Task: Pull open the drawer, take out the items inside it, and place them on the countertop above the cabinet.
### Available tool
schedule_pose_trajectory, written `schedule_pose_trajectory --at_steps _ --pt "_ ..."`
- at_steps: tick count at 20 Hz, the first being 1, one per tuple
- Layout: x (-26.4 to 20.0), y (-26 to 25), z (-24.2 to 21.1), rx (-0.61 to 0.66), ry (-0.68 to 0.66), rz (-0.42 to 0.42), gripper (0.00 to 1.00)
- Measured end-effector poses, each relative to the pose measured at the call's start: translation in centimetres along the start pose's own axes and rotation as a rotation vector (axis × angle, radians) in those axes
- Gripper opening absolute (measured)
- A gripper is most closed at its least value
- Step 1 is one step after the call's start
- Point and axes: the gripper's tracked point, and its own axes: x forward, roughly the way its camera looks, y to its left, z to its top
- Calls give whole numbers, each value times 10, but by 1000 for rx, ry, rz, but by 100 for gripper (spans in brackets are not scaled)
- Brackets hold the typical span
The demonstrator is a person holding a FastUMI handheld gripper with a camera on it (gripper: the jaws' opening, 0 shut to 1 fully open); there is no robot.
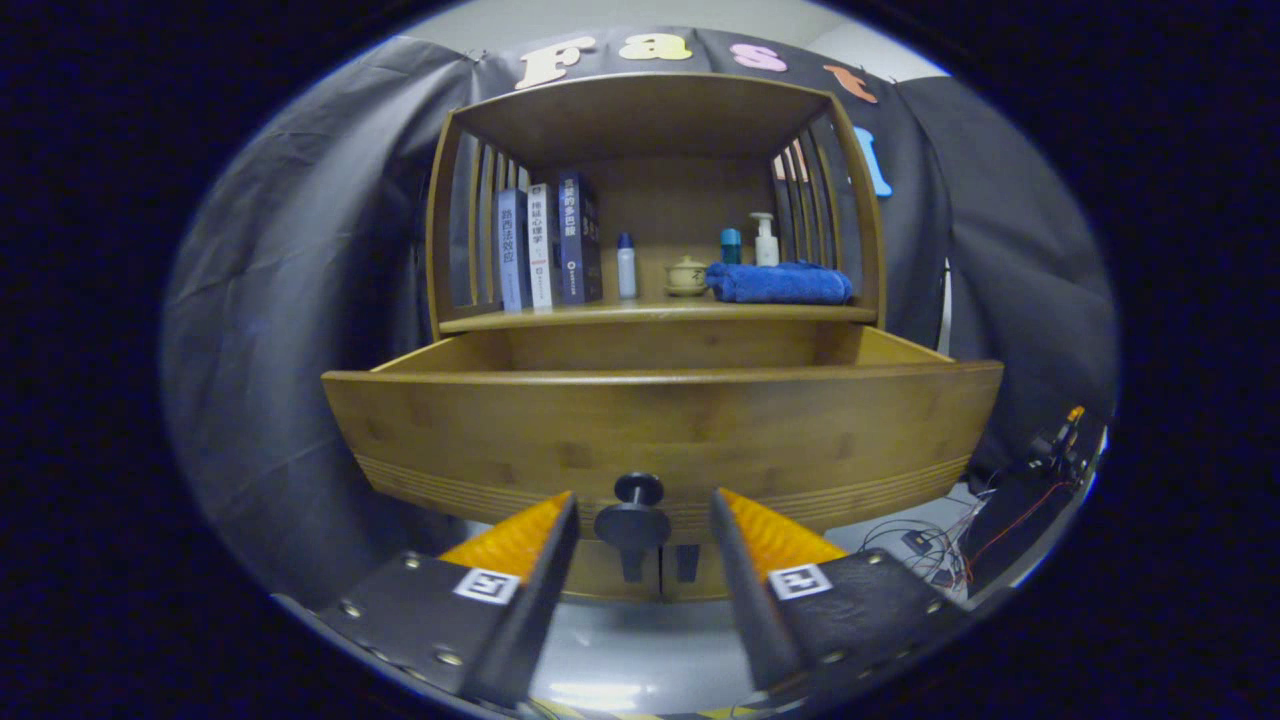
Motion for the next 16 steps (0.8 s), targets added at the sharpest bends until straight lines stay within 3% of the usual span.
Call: schedule_pose_trajectory --at_steps 2,10,16 --pt "-11 11 16 -4 -5 44 100" --pt "-28 39 108 -82 -58 134 100" --pt "14 49 145 -23 62 176 100"
